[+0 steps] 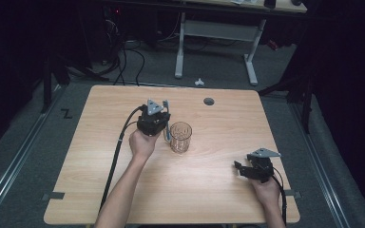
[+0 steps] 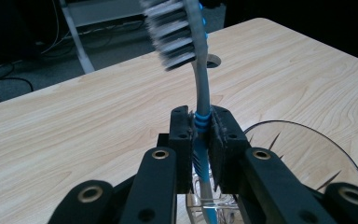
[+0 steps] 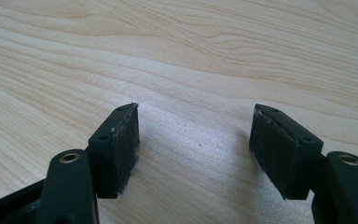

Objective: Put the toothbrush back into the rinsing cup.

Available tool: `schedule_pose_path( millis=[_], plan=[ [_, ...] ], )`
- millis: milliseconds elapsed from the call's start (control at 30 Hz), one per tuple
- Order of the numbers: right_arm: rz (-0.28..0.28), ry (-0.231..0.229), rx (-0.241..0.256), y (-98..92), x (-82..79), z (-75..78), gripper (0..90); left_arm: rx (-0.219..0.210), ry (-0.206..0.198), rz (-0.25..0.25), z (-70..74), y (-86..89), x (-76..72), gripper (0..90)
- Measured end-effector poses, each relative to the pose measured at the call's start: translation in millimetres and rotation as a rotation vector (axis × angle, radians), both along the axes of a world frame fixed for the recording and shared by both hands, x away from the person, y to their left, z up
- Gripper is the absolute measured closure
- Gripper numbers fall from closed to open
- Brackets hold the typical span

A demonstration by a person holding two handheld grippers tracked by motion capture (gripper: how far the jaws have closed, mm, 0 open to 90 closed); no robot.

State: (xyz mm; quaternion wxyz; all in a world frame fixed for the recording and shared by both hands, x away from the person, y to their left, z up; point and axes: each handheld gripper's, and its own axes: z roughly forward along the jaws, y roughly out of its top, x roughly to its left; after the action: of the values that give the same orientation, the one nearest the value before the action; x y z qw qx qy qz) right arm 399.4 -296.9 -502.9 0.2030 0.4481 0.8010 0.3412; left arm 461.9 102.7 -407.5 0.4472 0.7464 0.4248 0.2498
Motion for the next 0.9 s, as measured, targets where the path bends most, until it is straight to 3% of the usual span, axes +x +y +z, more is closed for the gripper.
schedule_pose_path(
  millis=[900],
  plan=[
    [0.000, 0.000, 0.000, 0.0, 0.0, 0.0, 33.6, 0.013, -0.031, 0.006, -6.5, -1.9, -4.4, 80.3]
  ],
)
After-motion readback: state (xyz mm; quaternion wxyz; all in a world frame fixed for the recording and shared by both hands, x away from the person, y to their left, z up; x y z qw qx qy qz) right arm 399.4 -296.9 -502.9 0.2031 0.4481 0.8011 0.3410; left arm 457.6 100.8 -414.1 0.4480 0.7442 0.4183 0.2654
